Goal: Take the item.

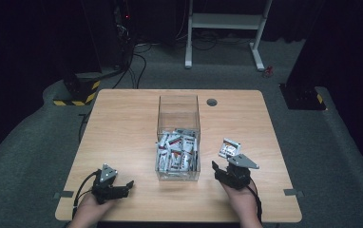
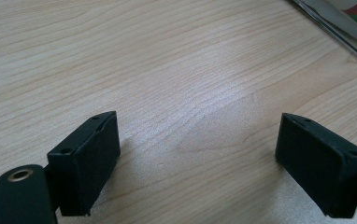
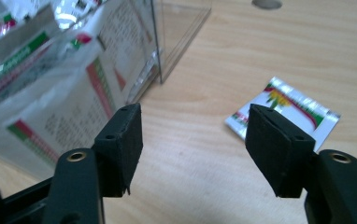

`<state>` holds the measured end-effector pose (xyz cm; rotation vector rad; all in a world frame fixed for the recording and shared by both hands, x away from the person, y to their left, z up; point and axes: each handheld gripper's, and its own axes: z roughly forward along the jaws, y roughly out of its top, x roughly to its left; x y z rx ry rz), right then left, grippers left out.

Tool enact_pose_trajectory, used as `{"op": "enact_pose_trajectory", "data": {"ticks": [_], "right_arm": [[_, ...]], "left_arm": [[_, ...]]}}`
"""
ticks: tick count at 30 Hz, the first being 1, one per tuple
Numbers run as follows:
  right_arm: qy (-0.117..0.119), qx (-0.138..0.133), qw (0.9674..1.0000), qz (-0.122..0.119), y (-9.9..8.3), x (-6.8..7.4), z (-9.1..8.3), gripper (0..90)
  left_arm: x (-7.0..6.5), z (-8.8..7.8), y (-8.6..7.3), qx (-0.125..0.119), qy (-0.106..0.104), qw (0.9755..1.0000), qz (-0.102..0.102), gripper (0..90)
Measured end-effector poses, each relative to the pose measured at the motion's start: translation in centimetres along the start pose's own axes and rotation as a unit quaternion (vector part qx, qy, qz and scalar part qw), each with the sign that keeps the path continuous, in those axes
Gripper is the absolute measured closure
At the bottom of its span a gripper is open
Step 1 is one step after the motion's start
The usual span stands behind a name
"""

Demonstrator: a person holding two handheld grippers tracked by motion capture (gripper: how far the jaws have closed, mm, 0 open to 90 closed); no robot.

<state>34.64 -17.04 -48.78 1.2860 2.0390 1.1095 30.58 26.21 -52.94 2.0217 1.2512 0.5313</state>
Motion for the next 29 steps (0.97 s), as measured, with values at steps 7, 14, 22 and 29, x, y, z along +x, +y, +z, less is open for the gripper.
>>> {"op": "enact_pose_trajectory", "data": {"ticks": [7,14,22,29], "right_arm": [[0.004,0.047,0.9988,-0.016,-1.9,1.0,0.9,28.9],[-0.003,0.095,0.9953,-0.020,-2.9,1.5,2.3,19.5],[-0.004,0.102,0.9946,-0.018,-2.7,1.9,2.8,13.5],[-0.006,0.104,0.9944,-0.019,-2.6,1.9,2.9,11.4]], "left_arm": [[-0.1,0.0,0.0,0.000,0.002,1.0000,0.002,14.1],[-0.1,0.0,0.0,0.000,0.002,1.0000,0.004,14.1],[-0.1,0.0,0.0,0.001,0.003,1.0000,0.005,14.2],[-0.1,0.0,0.0,0.001,0.004,1.0000,0.008,14.2]]}}
